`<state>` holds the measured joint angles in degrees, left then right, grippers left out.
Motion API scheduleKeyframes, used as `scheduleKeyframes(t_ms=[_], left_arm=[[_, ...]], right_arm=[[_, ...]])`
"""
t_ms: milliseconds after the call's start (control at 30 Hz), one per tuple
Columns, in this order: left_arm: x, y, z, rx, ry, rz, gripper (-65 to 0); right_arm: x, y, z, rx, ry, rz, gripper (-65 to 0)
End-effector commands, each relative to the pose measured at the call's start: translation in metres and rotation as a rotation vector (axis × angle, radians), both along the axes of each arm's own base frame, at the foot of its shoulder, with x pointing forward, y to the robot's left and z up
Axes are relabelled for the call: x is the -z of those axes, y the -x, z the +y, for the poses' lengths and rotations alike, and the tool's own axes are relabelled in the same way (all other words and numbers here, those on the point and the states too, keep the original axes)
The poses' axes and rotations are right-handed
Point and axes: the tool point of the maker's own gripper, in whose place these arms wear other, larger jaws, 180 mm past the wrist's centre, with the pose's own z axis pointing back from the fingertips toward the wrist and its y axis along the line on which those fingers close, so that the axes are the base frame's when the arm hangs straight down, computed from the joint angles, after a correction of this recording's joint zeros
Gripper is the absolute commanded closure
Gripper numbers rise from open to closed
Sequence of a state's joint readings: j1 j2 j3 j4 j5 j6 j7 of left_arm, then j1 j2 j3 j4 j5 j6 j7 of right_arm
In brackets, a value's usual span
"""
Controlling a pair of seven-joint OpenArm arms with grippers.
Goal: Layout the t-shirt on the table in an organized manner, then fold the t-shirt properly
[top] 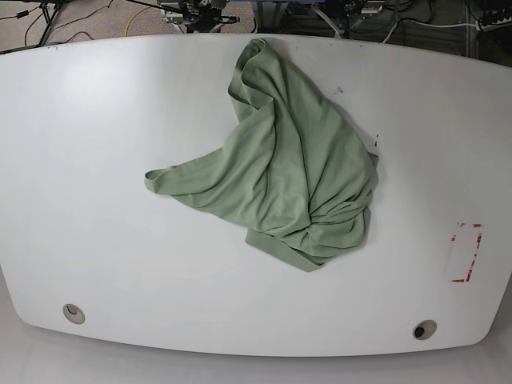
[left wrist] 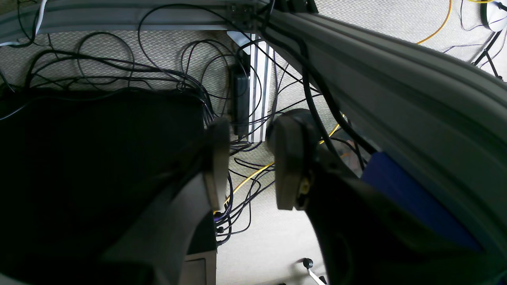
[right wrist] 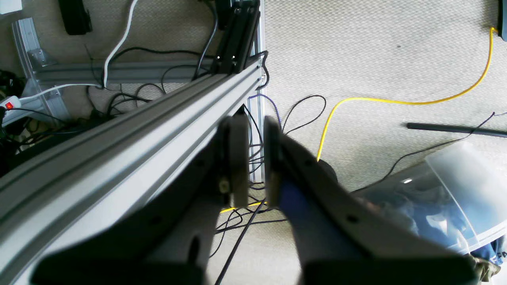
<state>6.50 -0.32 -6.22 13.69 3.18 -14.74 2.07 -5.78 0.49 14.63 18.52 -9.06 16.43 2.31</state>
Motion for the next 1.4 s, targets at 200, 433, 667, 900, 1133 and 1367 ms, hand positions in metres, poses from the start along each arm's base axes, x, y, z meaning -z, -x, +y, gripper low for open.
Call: scheduleKeyframes(t_ms=[200, 433, 667, 900, 1133, 1367], left_arm=[[0.001, 0.007, 0.005, 0.002, -0.015, 0.019, -17.6], [0.001, 0.006, 0.005, 0.0, -0.016, 0.016, -17.6], [0.001, 0.005, 0.005, -0.003, -0.017, 0.013, -17.6], [0.001, 0.013, 0.006, -0.006, -0.018, 0.024, -17.6], [0.002, 0.022, 0.021, -0.029, -0.104, -0.013, -17.6], [0.001, 0.034, 0.037, -0.046, -0.191, -0.062, -17.8]], right_arm=[[0.001, 0.016, -0.007, -0.013, 0.013, 0.019, -5.7], [0.001, 0.017, -0.007, -0.013, 0.013, 0.019, -5.7], [-0.001, 0.013, -0.01, -0.011, 0.02, -0.003, -5.7], [-0.005, 0.019, -0.016, -0.006, 0.038, -0.049, -5.7], [-0.009, 0.037, -0.021, -0.01, 0.052, -0.047, -5.7], [-0.013, 0.055, -0.025, -0.014, 0.063, -0.04, -5.7]])
